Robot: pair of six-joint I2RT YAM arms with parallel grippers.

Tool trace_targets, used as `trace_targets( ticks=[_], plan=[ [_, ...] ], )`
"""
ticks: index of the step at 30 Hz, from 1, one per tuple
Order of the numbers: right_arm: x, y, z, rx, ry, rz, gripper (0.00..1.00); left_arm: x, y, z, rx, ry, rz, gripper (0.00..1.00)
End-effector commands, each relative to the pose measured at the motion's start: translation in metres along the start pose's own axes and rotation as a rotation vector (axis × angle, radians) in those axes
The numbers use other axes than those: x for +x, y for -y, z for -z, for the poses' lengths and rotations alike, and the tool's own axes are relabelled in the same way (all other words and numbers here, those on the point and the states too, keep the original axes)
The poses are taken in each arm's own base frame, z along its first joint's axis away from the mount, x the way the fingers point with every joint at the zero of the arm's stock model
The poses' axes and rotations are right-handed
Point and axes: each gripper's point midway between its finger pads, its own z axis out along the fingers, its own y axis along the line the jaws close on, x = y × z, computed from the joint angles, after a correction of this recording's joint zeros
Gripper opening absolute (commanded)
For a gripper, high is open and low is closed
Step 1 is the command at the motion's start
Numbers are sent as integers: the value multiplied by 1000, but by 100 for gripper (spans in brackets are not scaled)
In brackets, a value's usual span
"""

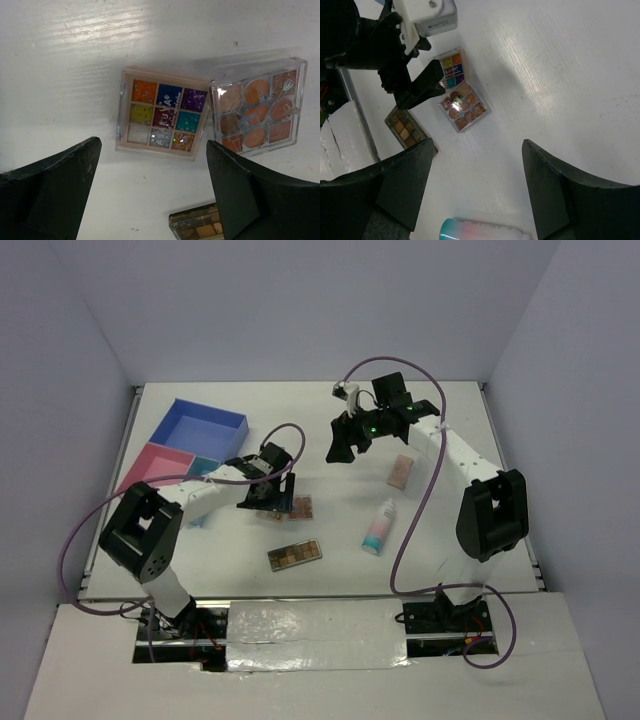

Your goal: Organize the makeup

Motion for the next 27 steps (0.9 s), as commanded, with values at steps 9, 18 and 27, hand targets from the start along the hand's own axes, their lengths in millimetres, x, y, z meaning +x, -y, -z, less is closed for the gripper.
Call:
trace_targets(
  ticks=[9,18,27],
  plan=[
    [-18,1,13,28,60,23,79,-22,7,-18,-43,3,-111,99],
    [-17,1,13,31,64,27,79,-16,7,-27,-52,-28,-124,99],
    [-17,-1,13,25,65,29,79,-4,8,-35,-36,-50,-110,92]
  ],
)
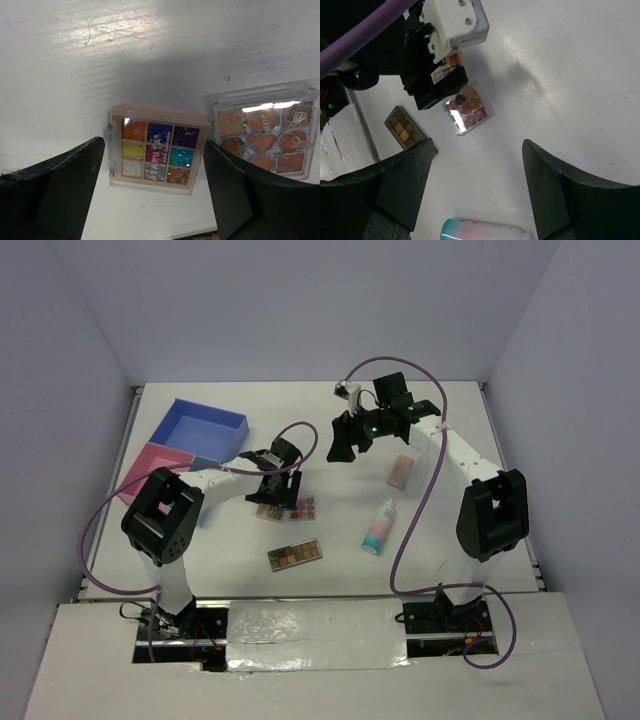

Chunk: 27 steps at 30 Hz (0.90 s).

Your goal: Organize the makeup

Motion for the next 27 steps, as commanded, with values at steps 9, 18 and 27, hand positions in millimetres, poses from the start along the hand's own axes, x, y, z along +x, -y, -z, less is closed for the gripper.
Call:
trace_targets(
  ticks=[9,18,27],
  plan=[
    [-14,-6,12,9,61,51,79,18,3,-7,27,-25,6,52],
    [-11,-8,12,1,56,48,79,-18,0,36,44,104,27,0],
    [-10,-11,12,-13,52,48,79,-61,-42,107,3,288,86,0]
  ],
)
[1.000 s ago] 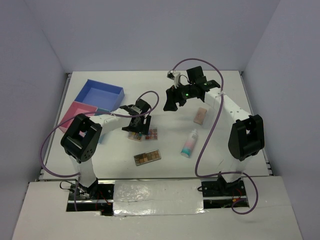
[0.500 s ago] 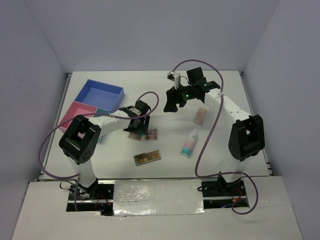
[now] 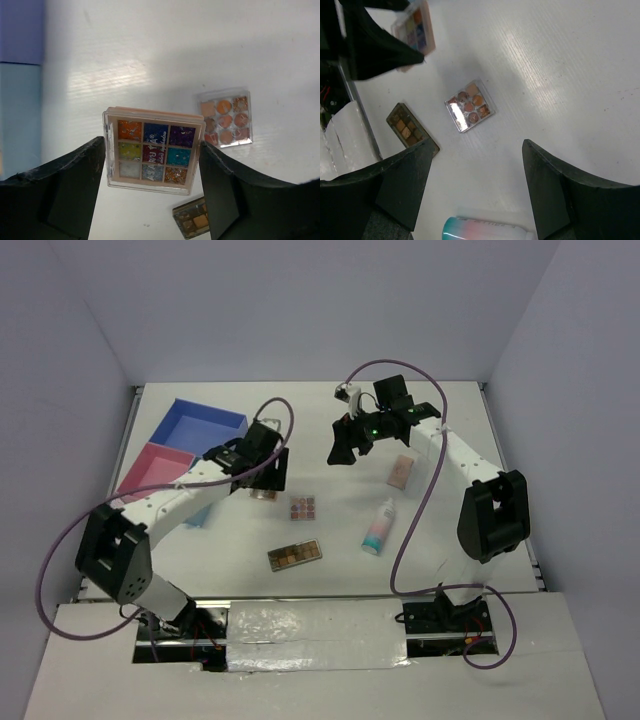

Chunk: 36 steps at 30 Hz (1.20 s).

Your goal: Organize the makeup

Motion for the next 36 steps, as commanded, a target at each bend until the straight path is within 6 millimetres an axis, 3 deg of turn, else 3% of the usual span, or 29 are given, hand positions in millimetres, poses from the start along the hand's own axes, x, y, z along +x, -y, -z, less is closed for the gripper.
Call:
trace_targets(
  ticks=[1,4,6,7,9,10,16,22,26,27,29,36],
  plan=[
    [-17,-9,13,-6,60,57,79,-35,-38,33,-72,111,31,0],
    [-15,-11,12,-19,58,54,79,-47,-99,44,-152,154,139,0],
    [-14,-12,11,-29,52,51,79,-51,-126,52,-182,184,179,0],
    [-14,-16,10,-46,51,55,79,-52,-150,54,-225,192,225,0],
    [-12,-18,9,-67,40,59,79,-50,-176,54,-275,199,268,0],
    [-13,-21,9,-80,40,63,79,-47,-199,55,-321,197,315,0],
    [-10,-27,6,-109,21,78,80,-26,-271,40,-483,163,442,0],
    [-8,-30,5,-119,12,83,80,-18,-301,17,-529,101,491,3],
    [-7,-29,6,-111,9,89,80,-12,-307,3,-541,58,498,46],
    [-5,-28,6,-108,5,85,80,-13,-308,2,-542,57,502,62],
    [-5,-28,6,-106,1,87,80,-13,-308,-1,-536,47,503,73],
    [-1,-25,4,-106,-12,83,80,-9,-301,3,-506,47,502,88]
  ],
)
